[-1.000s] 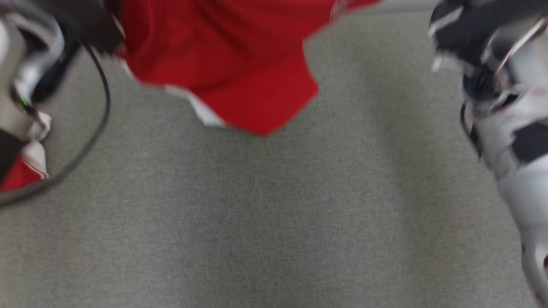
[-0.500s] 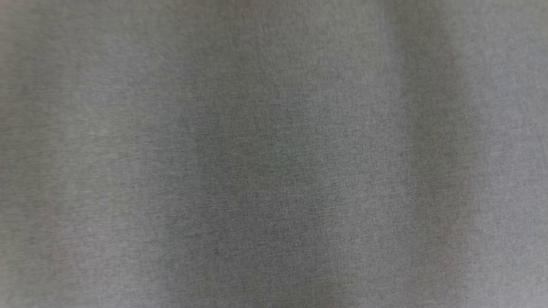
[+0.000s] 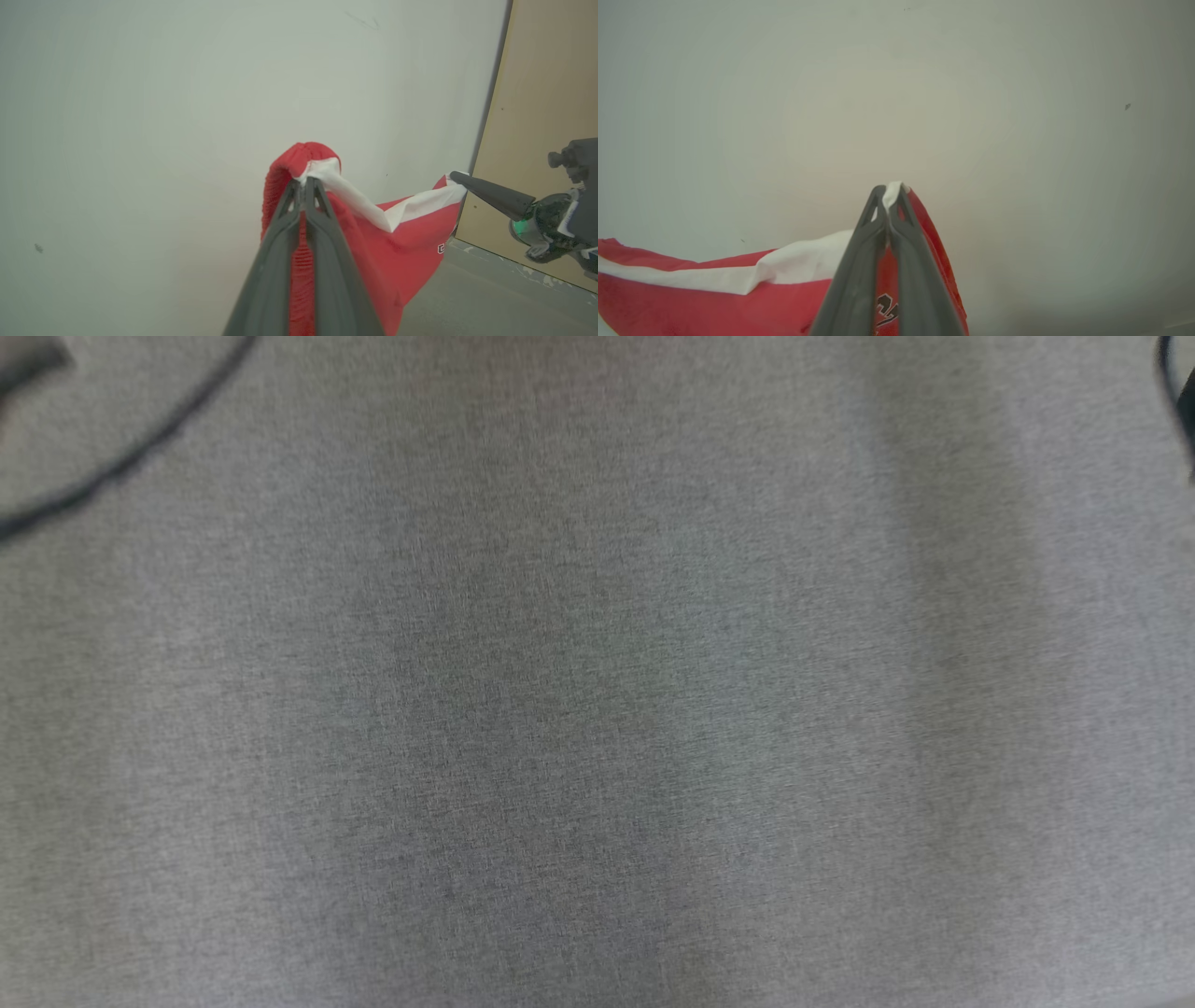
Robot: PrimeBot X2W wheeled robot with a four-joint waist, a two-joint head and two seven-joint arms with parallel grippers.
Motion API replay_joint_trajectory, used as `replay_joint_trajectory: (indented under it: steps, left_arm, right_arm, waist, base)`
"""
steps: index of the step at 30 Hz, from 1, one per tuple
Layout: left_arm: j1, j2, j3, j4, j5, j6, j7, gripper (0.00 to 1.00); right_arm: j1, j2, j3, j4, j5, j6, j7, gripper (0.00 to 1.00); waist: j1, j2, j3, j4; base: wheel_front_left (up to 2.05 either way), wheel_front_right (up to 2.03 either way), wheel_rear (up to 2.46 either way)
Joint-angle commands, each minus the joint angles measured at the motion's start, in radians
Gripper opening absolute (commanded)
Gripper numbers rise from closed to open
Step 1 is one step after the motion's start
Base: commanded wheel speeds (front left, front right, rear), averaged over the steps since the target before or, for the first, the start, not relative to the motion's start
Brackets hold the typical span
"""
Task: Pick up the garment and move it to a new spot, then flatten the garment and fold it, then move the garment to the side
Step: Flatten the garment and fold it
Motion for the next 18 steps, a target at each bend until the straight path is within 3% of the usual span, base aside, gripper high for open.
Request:
replay_joint_trajectory:
  steps: [1, 9, 15, 18]
  left_arm:
    - [0.039, 0.012, -0.006, -0.017, -0.027, 0.002, -0.018, 0.0]
    - [0.363, 0.087, 0.0, -0.148, -0.12, 0.002, -0.087, 0.0]
    - [0.79, 0.096, 0.174, -0.315, -0.053, 0.045, -0.091, 0.0]
    - [0.912, 0.079, 0.23, -0.362, -0.025, 0.055, -0.091, 0.0]
  right_arm:
    - [0.049, -0.011, 0.014, -0.019, 0.015, 0.002, -0.007, 0.0]
    - [0.378, -0.073, 0.07, -0.164, 0.093, 0.002, -0.055, 0.0]
    - [0.726, -0.131, 0.078, -0.275, 0.146, 0.002, -0.128, 0.0]
    - [0.816, -0.139, 0.077, -0.301, 0.155, 0.002, -0.142, 0.0]
  waist:
    - [-0.0001, -0.0002, -0.026, -0.003]
    - [-0.0001, -0.0002, -0.138, 0.013]
    - [-0.0001, -0.0002, -0.216, 0.045]
    - [-0.0001, -0.0002, -0.235, 0.055]
  base:
    - [0.0, 0.0, 0.0]
    - [0.0, 0.0, 0.0]
    - [0.0, 0.0, 0.0]
    - [0.0, 0.0, 0.0]
